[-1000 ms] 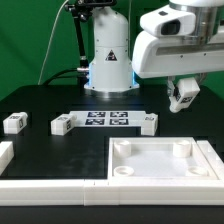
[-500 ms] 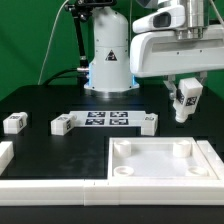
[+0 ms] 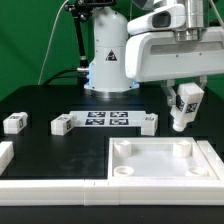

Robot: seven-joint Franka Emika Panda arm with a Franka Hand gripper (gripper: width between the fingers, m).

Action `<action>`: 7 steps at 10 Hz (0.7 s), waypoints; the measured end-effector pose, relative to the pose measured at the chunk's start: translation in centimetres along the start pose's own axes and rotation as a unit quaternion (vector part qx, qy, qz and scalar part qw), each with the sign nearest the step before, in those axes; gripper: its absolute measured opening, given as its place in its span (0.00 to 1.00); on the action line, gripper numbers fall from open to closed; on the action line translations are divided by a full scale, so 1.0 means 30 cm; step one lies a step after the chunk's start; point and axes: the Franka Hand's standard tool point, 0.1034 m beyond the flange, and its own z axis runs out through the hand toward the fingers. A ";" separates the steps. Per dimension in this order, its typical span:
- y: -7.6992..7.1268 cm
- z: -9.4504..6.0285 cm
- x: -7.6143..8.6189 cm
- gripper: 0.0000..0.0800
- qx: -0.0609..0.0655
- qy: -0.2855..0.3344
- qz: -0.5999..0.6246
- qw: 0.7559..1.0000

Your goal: Assemble one leg

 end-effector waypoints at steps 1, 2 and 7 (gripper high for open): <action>0.026 0.006 0.054 0.36 0.001 0.007 0.005 1.000; 0.042 0.010 0.092 0.36 0.002 0.004 0.005 1.000; 0.046 0.001 0.137 0.36 -0.014 0.078 -0.007 0.997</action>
Offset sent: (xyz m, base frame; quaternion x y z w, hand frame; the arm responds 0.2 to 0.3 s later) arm 0.0000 0.0000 0.0000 0.0000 0.0799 0.0000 0.9968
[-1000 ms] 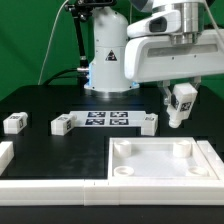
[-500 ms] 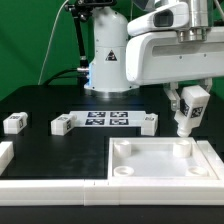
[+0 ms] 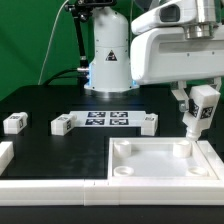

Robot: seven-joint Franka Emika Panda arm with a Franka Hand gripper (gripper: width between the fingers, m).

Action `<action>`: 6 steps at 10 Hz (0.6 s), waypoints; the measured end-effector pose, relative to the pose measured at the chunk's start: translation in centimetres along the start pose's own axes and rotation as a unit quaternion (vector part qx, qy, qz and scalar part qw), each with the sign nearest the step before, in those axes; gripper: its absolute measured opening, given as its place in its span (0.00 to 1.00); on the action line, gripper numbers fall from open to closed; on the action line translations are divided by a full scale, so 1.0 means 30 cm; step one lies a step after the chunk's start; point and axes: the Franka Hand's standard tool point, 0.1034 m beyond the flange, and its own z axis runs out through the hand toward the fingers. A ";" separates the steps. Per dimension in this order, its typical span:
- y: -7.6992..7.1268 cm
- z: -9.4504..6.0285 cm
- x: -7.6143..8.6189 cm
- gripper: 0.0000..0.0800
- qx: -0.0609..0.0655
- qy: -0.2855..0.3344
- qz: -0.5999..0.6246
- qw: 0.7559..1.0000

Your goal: Assemble one leg

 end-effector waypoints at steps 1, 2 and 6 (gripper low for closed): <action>0.008 0.003 -0.020 0.36 -0.006 0.022 -0.001 1.000; 0.023 0.006 -0.038 0.36 -0.008 0.023 0.000 1.000; 0.062 0.083 0.025 0.36 -0.009 0.030 -0.002 1.000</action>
Offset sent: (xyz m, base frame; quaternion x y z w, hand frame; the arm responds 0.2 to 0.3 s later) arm 0.0337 0.0004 -0.0090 0.0093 0.0210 -0.0043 0.9997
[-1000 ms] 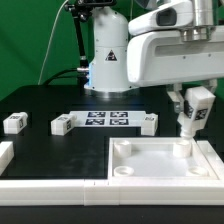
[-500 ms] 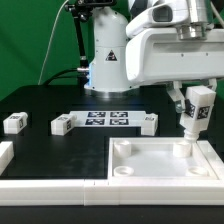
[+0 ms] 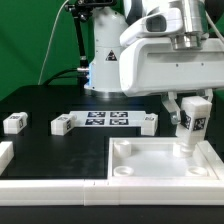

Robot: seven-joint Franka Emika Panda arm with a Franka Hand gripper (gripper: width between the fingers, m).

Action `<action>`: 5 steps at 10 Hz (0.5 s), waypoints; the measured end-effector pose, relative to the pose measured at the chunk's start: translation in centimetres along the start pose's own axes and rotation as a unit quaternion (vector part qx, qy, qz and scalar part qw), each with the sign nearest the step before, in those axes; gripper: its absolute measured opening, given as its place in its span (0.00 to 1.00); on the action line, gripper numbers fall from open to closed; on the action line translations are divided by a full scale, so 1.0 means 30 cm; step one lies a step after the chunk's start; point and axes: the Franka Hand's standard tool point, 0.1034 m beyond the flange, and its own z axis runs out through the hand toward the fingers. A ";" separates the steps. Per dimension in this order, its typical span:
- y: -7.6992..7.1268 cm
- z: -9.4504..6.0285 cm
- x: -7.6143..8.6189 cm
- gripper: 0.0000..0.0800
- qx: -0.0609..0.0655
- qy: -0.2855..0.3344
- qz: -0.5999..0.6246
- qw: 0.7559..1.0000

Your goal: Assemble one leg

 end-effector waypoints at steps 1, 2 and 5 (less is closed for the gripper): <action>-0.008 0.019 0.006 0.36 0.002 0.000 -0.001 1.000; -0.016 0.038 0.005 0.36 0.003 -0.001 -0.002 1.000; -0.037 0.077 -0.018 0.36 0.007 -0.002 -0.003 1.000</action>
Offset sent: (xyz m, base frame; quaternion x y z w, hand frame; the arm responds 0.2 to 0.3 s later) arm 0.0058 0.0047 -0.0179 -0.0107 0.0188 0.0128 0.9997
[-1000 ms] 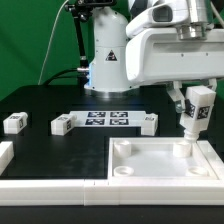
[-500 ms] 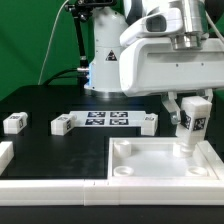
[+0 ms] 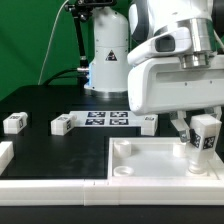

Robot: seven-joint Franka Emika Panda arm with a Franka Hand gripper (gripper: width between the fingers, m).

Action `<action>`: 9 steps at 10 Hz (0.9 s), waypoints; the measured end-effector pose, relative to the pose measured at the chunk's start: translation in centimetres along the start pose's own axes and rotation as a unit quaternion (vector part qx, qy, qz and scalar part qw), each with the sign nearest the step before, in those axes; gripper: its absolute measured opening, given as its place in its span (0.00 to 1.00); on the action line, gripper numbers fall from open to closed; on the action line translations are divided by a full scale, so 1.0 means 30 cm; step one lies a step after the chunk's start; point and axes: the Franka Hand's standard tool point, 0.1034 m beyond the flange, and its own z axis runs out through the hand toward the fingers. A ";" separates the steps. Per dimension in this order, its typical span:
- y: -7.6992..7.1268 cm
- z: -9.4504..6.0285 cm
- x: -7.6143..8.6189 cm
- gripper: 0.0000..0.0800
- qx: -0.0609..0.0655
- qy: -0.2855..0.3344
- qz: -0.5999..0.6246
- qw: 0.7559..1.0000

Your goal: Assemble one leg

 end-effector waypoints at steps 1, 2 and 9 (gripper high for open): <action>-0.002 0.007 -0.007 0.36 0.001 -0.002 0.000 1.000; -0.003 0.008 -0.008 0.36 0.001 -0.001 0.000 1.000; 0.023 0.025 -0.062 0.36 -0.008 0.020 0.015 1.000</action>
Offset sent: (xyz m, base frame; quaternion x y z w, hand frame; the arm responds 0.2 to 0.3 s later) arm -0.0022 -0.0010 -0.0084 -0.0027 0.0073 0.0019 1.0000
